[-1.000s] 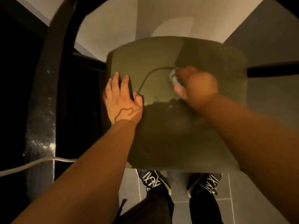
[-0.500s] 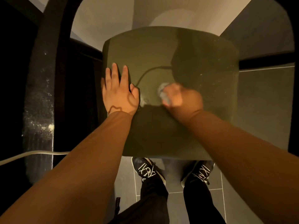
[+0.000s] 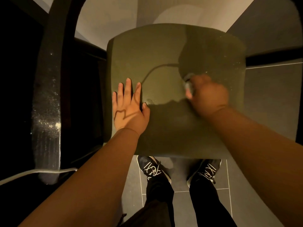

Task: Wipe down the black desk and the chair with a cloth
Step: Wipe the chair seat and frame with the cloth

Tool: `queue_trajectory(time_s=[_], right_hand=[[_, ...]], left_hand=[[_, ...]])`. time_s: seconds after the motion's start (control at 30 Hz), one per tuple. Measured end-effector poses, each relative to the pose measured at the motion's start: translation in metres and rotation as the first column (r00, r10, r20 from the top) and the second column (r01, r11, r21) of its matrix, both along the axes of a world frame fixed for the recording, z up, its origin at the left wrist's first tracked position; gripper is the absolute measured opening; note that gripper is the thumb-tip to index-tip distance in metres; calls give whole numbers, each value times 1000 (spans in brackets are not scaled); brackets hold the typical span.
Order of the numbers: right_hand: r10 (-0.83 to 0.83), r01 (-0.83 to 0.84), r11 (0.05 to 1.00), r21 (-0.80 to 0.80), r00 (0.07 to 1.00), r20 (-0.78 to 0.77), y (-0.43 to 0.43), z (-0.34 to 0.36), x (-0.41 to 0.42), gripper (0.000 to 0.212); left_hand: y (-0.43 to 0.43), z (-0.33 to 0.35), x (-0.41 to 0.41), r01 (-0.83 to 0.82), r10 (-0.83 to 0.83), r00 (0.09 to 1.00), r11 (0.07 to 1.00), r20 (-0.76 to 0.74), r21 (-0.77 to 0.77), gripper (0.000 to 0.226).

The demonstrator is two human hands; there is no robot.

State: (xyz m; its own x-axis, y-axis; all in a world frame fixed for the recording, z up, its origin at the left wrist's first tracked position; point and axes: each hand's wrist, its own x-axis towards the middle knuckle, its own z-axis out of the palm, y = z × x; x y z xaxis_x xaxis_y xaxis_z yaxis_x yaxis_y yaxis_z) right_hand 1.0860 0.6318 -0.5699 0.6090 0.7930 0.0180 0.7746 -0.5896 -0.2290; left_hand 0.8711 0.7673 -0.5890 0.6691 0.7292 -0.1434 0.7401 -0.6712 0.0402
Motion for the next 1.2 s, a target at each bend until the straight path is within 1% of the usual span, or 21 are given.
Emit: queue_trajectory(time_s=[0.07, 0.13, 0.17, 0.23, 0.3, 0.37, 0.4, 0.43, 0.5, 0.53, 0.6, 0.63, 0.67, 0.73, 0.8, 0.83, 0.9, 1.0, 1.07, 1.13, 1.2], right_hand=[[-234, 233, 971, -44, 972, -6, -8, -1, 21, 32], [-359, 358, 933, -11, 932, -54, -6, 0, 11, 34], [-337, 341, 939, 39, 938, -85, -4, 1, -5, 34], [-155, 172, 981, 86, 972, -175, 1, 0, -42, 34], [35, -23, 998, 59, 976, -214, 1, 0, -74, 29], [145, -151, 989, -3, 959, -242, -5, 4, -80, 21], [166, -175, 985, -15, 958, -233, -9, 7, -72, 20], [143, -147, 989, -7, 968, -205, -13, 5, -59, 21], [-72, 75, 997, 15, 986, -148, -22, 4, -23, 25], [-232, 235, 972, 12, 964, -130, -26, 3, -5, 29], [-500, 501, 865, -35, 853, -148, -25, 3, 5, 37], [-526, 525, 850, -54, 835, -161, -19, 7, -4, 37], [-475, 474, 879, -51, 861, -180, -11, 11, -19, 35], [-263, 275, 961, 19, 935, -237, 0, 14, -48, 27], [-138, 152, 988, 43, 963, -233, -5, 9, -49, 25], [-166, 178, 983, 35, 963, -214, -12, 7, -37, 24], [-352, 359, 933, 13, 920, -173, -28, 7, -7, 23], [-656, 654, 755, -54, 749, -98, -49, 5, 22, 29], [-737, 737, 674, -38, 669, -98, -48, 3, 25, 31], [-675, 684, 729, 6, 721, -155, -33, 4, 15, 29], [-509, 537, 839, 81, 830, -229, -17, 4, -5, 23]], left_hand=[[0, 1, 1, -8, 9, 1000, 1000, 22, -14, 73], [0, 2, 0, -16, 18, 999, 999, 50, -29, 73], [0, 2, 0, -21, 23, 998, 999, 61, -37, 72], [-1, 3, 1, -28, 32, 995, 998, 90, -49, 72], [-1, 5, 4, -23, 28, 995, 998, 95, -52, 72], [1, 8, 7, -11, 16, 997, 998, 73, -62, 73], [2, 10, 9, -5, 10, 998, 997, 61, -74, 73], [3, 11, 11, 4, 1, 999, 996, 49, -89, 72], [5, 16, 20, 34, -29, 999, 991, 41, -128, 69], [6, 18, 28, 55, -49, 998, 988, 48, -144, 69], [7, 19, 50, 131, -121, 990, 979, 68, -157, 68], [8, 19, 63, 171, -162, 984, 973, 72, -154, 67], [8, 18, 75, 197, -188, 979, 969, 73, -150, 67], [8, 17, 98, 224, -215, 974, 963, 71, -152, 66], [13, 15, 112, 247, -238, 968, 957, 74, -155, 65], [16, 14, 116, 261, -253, 965, 954, 74, -150, 64], [20, 14, 119, 292, -289, 956, 947, 41, -134, 64], [21, 13, 118, 292, -293, 956, 949, 9, -118, 64], [20, 10, 118, 287, -287, 958, 953, 16, -99, 63], [20, 8, 116, 285, -282, 958, 956, 41, -70, 63], [20, 5, 114, 296, -291, 953, 953, 80, -59, 62]])
